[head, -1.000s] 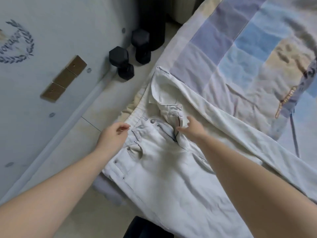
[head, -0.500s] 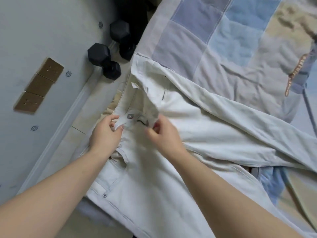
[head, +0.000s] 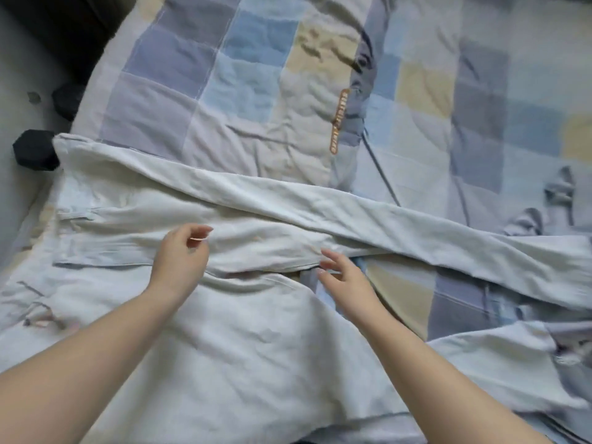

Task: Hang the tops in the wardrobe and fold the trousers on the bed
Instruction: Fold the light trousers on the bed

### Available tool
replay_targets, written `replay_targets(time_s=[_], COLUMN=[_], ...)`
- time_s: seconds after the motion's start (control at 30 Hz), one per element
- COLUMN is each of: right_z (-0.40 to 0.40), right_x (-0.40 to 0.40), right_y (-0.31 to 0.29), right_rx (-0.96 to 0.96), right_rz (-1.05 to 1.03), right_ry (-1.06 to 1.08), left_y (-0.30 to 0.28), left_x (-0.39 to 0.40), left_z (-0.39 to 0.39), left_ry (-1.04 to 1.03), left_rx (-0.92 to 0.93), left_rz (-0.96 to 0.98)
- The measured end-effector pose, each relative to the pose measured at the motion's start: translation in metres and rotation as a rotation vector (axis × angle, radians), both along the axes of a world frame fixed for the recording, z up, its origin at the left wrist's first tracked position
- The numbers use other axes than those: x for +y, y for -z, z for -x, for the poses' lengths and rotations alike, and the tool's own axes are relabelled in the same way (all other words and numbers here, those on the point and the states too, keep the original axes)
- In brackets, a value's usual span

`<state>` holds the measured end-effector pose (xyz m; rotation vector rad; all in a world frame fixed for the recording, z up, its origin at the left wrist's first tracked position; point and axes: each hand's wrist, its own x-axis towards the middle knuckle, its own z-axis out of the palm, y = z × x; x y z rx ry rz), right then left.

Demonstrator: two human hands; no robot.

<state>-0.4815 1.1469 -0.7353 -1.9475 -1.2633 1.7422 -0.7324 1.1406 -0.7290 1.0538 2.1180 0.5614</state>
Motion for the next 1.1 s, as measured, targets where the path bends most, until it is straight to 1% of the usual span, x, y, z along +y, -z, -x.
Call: replay_targets(time_s=[0.2, 0.27, 0.37, 0.43, 0.5, 0.6, 0.67, 0.7, 0.77, 0.83, 0.9, 0.93, 0.97, 1.0, 1.03, 1.1], right_z=[-0.230, -0.302, -0.388, -0.430, -0.467, -0.490, -0.493, -0.494, -0.494, -0.486, -0.476, -0.472, -0.468, -0.467, -0.469, -0.482], right_x=[-0.033, -0.046, -0.055, -0.057, -0.055, -0.042, -0.029, -0.024, -0.014, -0.010, -0.006, -0.004, -0.003, -0.001, 0.002, 0.006], right_y=[0.013, 0.020, 0.031, 0.039, 0.051, 0.069, 0.083, 0.089, 0.097, 0.087, 0.073, 0.067, 0.064, 0.063, 0.065, 0.073], right_rx=[-0.281, -0.384, -0.527, -0.595, -0.599, -0.444, -0.337, -0.282, -0.194, -0.150, -0.009, 0.082, 0.127, 0.116, 0.060, -0.150], right_rz=[0.025, 0.031, 0.026, 0.003, -0.019, -0.072, -0.093, -0.097, -0.105, -0.149, -0.227, -0.261, -0.294, -0.323, -0.347, -0.324], right_ry=[0.206, 0.214, 0.206, 0.195, 0.175, 0.185, 0.275, 0.348, 0.454, 0.447, 0.416, 0.380, 0.349, 0.347, 0.386, 0.470], left_y=[0.020, 0.031, 0.050, 0.063, 0.075, 0.082, 0.085, 0.087, 0.094, 0.098, 0.102, 0.103, 0.105, 0.107, 0.108, 0.114], left_x=[0.014, 0.012, 0.005, 0.000, -0.005, -0.007, -0.005, -0.004, 0.000, 0.005, 0.013, 0.018, 0.024, 0.031, 0.037, 0.045], left_z=[-0.204, -0.271, -0.355, -0.403, -0.453, -0.514, -0.545, -0.559, -0.581, -0.594, -0.605, -0.608, -0.610, -0.612, -0.613, -0.615], left_ry=[0.287, 0.368, 0.390, 0.357, 0.307, 0.233, 0.230, 0.272, 0.428, 0.551, 0.629, 0.679, 0.734, 0.785, 0.822, 0.834], left_rx=[-0.217, -0.281, -0.379, -0.442, -0.517, -0.654, -0.731, -0.726, -0.621, -0.535, -0.468, -0.381, -0.273, -0.165, -0.082, -0.008], left_rz=[0.117, 0.159, 0.246, 0.307, 0.364, 0.406, 0.404, 0.386, 0.324, 0.250, 0.154, 0.090, 0.022, -0.031, -0.055, -0.018])
